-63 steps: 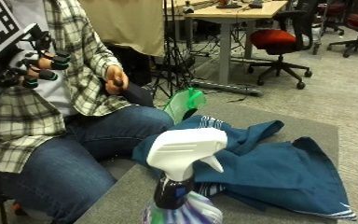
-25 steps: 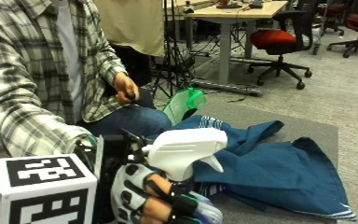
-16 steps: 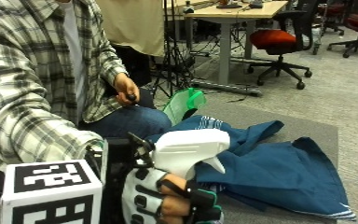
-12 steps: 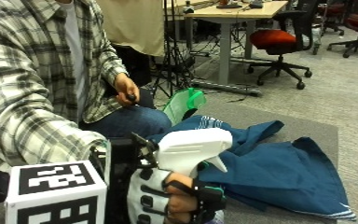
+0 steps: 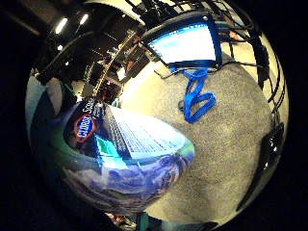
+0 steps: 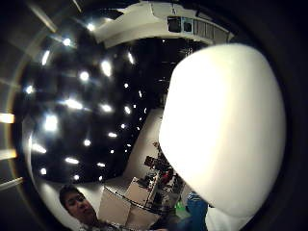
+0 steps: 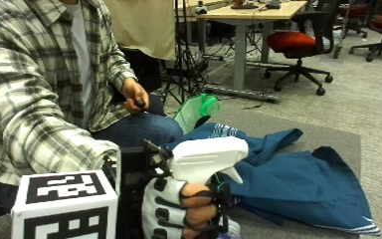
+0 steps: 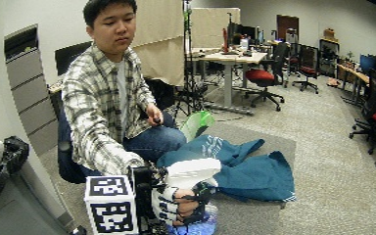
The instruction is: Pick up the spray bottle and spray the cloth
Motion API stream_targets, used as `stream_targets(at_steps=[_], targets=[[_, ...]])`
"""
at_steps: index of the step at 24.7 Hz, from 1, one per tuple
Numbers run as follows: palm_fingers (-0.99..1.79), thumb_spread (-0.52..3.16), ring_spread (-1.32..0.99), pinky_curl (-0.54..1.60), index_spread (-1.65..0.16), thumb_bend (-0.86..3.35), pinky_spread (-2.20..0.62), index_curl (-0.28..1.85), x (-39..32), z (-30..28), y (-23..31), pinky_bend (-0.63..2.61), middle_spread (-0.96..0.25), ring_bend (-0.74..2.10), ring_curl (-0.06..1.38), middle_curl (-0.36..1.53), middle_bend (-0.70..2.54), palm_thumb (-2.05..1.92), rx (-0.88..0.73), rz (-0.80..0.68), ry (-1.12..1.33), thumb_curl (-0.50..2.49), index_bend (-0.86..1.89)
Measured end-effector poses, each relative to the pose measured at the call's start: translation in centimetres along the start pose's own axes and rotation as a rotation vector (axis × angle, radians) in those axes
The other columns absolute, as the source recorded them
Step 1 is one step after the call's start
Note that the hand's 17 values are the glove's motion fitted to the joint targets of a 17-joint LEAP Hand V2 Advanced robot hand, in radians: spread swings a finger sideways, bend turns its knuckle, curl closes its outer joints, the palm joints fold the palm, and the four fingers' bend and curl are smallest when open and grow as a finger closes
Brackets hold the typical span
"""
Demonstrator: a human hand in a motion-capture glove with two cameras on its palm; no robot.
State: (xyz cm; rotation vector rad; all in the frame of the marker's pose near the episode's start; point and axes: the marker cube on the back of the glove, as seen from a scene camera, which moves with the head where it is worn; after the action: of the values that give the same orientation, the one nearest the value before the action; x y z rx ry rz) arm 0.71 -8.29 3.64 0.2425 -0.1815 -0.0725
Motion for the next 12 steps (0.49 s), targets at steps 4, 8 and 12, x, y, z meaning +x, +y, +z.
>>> stream_targets(at_steps=[4, 8, 12], targets=[[1.25, 0.37, -0.19, 0.26, -0.26, -0.02, -0.12, 0.38, -0.09, 0.13, -0.16, 0.34, -0.15, 0.55, 0.41, 0.46, 0.43, 1.1, 0.009, -0.014, 0.016, 0.67, 0.32], [1.29, 0.3, -0.2, 0.28, -0.26, -0.03, -0.16, 0.4, -0.13, 0.19, -0.18, 0.35, -0.15, 0.56, 0.42, 0.47, 0.45, 1.09, 0.026, -0.025, 0.023, 0.68, 0.33], [1.29, 0.25, -0.2, 0.3, -0.26, -0.03, -0.18, 0.43, -0.13, 0.17, -0.38, 0.35, -0.16, 0.57, 0.43, 0.48, 0.47, 1.08, 0.022, -0.021, 0.027, 0.7, 0.33]])
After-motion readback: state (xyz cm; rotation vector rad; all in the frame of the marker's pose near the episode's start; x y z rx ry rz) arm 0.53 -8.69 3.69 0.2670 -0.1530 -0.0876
